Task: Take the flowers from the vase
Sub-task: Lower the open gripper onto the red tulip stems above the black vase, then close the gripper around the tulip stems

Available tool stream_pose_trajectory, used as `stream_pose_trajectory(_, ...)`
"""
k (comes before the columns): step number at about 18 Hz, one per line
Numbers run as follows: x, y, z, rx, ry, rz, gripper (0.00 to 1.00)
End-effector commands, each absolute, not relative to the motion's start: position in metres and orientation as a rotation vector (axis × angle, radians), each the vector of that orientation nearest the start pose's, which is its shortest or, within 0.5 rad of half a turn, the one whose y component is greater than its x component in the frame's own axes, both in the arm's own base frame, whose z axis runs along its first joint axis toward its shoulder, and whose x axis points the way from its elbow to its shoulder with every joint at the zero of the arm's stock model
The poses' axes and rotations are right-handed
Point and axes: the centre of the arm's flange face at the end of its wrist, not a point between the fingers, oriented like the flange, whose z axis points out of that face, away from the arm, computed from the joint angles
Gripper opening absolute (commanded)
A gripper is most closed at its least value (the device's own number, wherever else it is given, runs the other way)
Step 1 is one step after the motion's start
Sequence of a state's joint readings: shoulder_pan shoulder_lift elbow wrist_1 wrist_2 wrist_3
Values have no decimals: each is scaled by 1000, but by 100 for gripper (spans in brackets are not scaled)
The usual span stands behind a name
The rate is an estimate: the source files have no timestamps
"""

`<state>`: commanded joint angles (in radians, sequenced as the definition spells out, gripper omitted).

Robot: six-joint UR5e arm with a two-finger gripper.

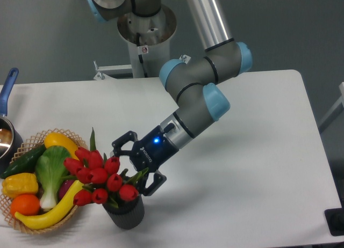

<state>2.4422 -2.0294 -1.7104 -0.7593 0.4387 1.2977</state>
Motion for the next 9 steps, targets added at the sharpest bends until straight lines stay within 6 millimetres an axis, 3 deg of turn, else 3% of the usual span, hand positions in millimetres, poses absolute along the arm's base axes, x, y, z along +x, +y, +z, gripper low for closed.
stream_pose_trajectory(2, -329, 569, 302, -1944, 560, -409, 86)
stream_pose_trajectory(6, -331, 571, 303, -1945, 562, -405, 34)
stream_pose_trajectory(9, -335, 573, 310, -1942, 570, -386, 9)
